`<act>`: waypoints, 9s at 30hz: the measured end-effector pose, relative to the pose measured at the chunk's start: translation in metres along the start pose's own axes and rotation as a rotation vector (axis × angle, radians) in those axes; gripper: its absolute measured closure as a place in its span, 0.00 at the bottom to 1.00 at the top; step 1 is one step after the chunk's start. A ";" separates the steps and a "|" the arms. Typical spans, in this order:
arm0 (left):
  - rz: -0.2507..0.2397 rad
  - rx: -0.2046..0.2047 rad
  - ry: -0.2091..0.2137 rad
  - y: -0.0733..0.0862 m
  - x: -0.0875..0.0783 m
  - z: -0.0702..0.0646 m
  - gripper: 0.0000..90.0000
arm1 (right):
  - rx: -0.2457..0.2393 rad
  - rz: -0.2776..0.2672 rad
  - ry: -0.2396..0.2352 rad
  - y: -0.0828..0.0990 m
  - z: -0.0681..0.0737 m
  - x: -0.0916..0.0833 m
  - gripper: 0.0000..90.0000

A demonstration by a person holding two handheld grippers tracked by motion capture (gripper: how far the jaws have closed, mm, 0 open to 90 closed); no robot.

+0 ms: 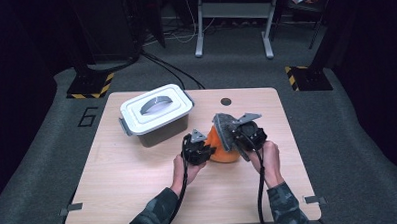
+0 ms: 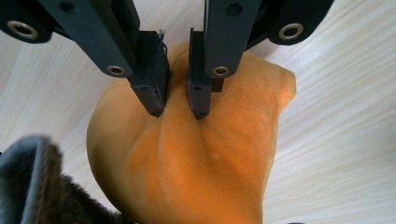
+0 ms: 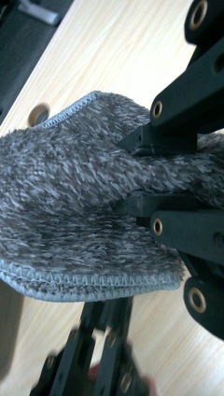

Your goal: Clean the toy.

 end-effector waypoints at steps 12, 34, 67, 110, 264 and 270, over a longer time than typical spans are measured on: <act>0.013 -0.004 -0.013 -0.004 0.001 0.002 0.88 | -0.064 0.025 -0.004 -0.007 0.022 0.024 0.84; 0.009 -0.002 -0.003 -0.003 0.002 0.002 0.88 | 0.164 0.117 0.029 0.065 -0.045 0.053 0.84; 0.011 0.002 0.009 0.000 -0.005 -0.002 0.86 | 0.006 0.044 0.020 0.004 0.001 0.024 0.83; -0.011 -0.035 0.014 0.007 -0.004 -0.008 0.88 | -0.071 0.037 -0.015 -0.004 0.020 0.021 0.83; -0.015 0.012 0.013 0.015 -0.004 0.005 0.72 | 0.082 0.080 -0.013 0.020 -0.015 0.039 0.83; 0.003 0.081 -0.012 0.015 -0.007 0.005 0.53 | 0.075 0.077 0.008 0.018 -0.019 0.042 0.83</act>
Point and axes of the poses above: each handheld gripper's, and its own axes: x roughly forward along the jaws, y roughly out of its underside, z roughly to its left, the point moved 7 cm from there along x, roughly forward along the jaws, and after that the axes turned 9 degrees about x, right-handed, at the moved point
